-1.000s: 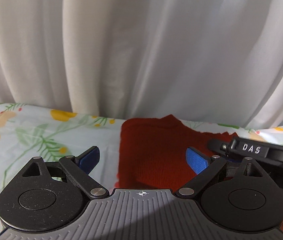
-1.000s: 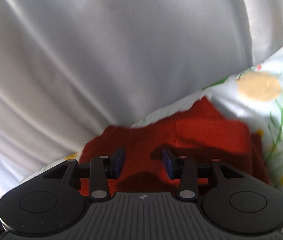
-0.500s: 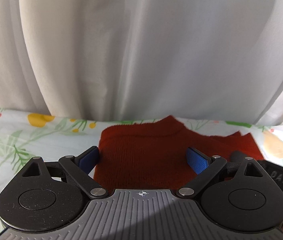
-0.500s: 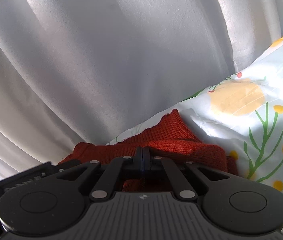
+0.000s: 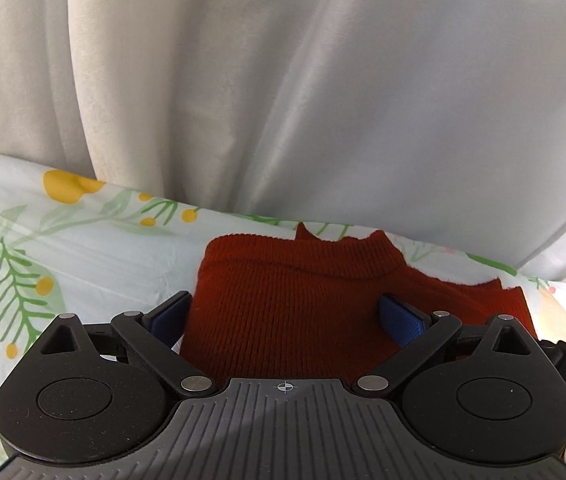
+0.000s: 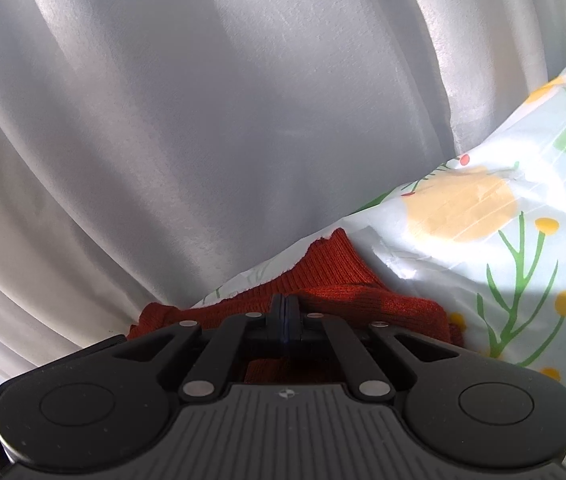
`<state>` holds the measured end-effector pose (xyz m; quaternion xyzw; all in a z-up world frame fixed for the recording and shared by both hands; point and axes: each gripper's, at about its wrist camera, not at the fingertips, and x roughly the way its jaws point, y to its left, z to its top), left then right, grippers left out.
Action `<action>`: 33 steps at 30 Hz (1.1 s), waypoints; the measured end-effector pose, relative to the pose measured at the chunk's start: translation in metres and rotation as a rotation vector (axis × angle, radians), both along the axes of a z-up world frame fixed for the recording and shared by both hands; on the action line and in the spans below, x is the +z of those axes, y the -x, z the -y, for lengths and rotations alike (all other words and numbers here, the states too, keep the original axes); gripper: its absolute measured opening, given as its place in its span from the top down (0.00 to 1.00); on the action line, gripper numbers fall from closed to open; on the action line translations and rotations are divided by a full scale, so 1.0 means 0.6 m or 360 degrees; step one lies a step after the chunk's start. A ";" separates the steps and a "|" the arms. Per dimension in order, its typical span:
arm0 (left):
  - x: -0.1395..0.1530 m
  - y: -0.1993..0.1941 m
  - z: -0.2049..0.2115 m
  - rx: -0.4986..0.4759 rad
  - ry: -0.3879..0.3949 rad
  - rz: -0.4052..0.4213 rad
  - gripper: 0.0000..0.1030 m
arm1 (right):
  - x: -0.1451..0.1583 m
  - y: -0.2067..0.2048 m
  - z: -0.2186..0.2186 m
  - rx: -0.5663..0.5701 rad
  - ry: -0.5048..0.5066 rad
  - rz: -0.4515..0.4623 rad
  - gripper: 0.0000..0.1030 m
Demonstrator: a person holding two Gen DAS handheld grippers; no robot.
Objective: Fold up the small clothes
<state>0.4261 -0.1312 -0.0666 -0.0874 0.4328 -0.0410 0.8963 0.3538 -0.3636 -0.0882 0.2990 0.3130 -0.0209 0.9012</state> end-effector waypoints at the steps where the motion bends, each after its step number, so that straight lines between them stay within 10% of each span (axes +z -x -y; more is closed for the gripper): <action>1: 0.001 0.002 -0.005 -0.0003 0.0024 -0.0001 0.01 | 0.001 0.001 0.000 0.0003 -0.0004 0.0005 1.00; 9: 0.015 0.046 -0.038 -0.0004 0.0207 -0.0042 0.02 | 0.030 0.083 0.026 0.0119 -0.0196 -0.0011 0.97; 19: 0.013 0.092 -0.017 -0.0087 0.0152 0.0078 0.02 | 0.026 0.148 -0.004 0.0232 0.0424 0.0100 1.00; 22: 0.021 0.083 -0.052 -0.0191 0.0304 -0.0042 0.02 | 0.031 0.147 0.019 0.0245 0.0263 0.0080 1.00; 26: 0.030 0.088 -0.132 -0.0288 0.0622 -0.0139 0.03 | 0.017 0.162 0.126 0.0231 -0.0465 -0.0023 0.87; 27: 0.032 0.090 -0.150 -0.0308 0.0681 -0.0140 0.03 | 0.017 0.169 0.145 0.0225 -0.0524 -0.0029 0.86; 29: 0.034 0.093 -0.175 -0.0322 0.0746 -0.0157 0.03 | 0.020 0.175 0.172 0.0196 -0.0528 -0.0078 0.42; 33: 0.025 0.084 -0.180 -0.0351 0.0800 -0.0221 0.05 | 0.013 0.158 0.194 0.0278 -0.0573 -0.0154 0.41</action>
